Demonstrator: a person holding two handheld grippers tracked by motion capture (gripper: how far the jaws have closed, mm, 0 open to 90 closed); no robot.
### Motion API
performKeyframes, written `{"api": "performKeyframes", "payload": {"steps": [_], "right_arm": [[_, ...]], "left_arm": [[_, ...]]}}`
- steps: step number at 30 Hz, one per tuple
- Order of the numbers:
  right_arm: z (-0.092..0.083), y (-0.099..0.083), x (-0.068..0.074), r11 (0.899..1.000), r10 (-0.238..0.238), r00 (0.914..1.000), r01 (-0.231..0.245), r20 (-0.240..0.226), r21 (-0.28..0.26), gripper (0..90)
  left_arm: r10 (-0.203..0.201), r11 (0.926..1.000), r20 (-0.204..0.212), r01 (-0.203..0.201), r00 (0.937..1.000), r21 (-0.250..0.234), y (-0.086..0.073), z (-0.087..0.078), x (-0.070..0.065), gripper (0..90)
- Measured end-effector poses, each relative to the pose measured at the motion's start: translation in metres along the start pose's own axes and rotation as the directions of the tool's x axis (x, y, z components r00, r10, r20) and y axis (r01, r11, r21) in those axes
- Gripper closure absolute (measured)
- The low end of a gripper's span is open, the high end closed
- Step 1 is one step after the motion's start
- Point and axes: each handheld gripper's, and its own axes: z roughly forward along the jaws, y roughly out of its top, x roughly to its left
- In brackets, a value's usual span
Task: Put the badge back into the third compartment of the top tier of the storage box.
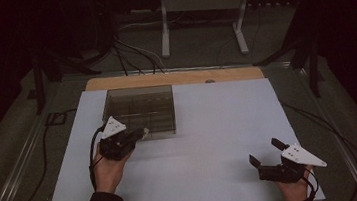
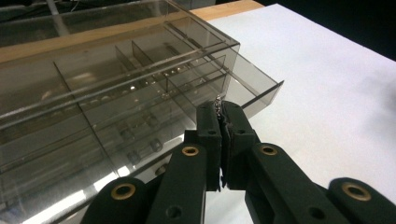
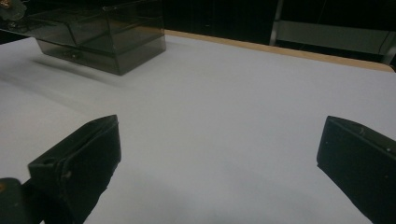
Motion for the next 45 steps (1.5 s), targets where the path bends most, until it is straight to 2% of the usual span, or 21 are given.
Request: {"api": "performKeyframes", "payload": {"steps": [21,29,45], "right_arm": [[0.000,0.000,0.000,1.000,0.001,1.0000,-0.001,-0.001,-0.002,0.0],[0.000,0.000,-0.001,1.000,0.002,1.0000,-0.002,-0.001,-0.002,0.0],[0.000,0.000,-0.001,1.000,0.006,1.0000,-0.006,-0.001,-0.002,0.0]], "left_arm": [[0.007,0.9998,-0.014,-0.007,0.9999,-0.020,0.015,0.012,-0.003,88.7],[-0.002,0.9995,-0.016,0.002,0.9999,-0.033,0.019,0.017,-0.004,88.8],[0.011,0.9997,-0.038,-0.012,0.9992,-0.020,0.027,0.031,-0.006,88.8]]}}
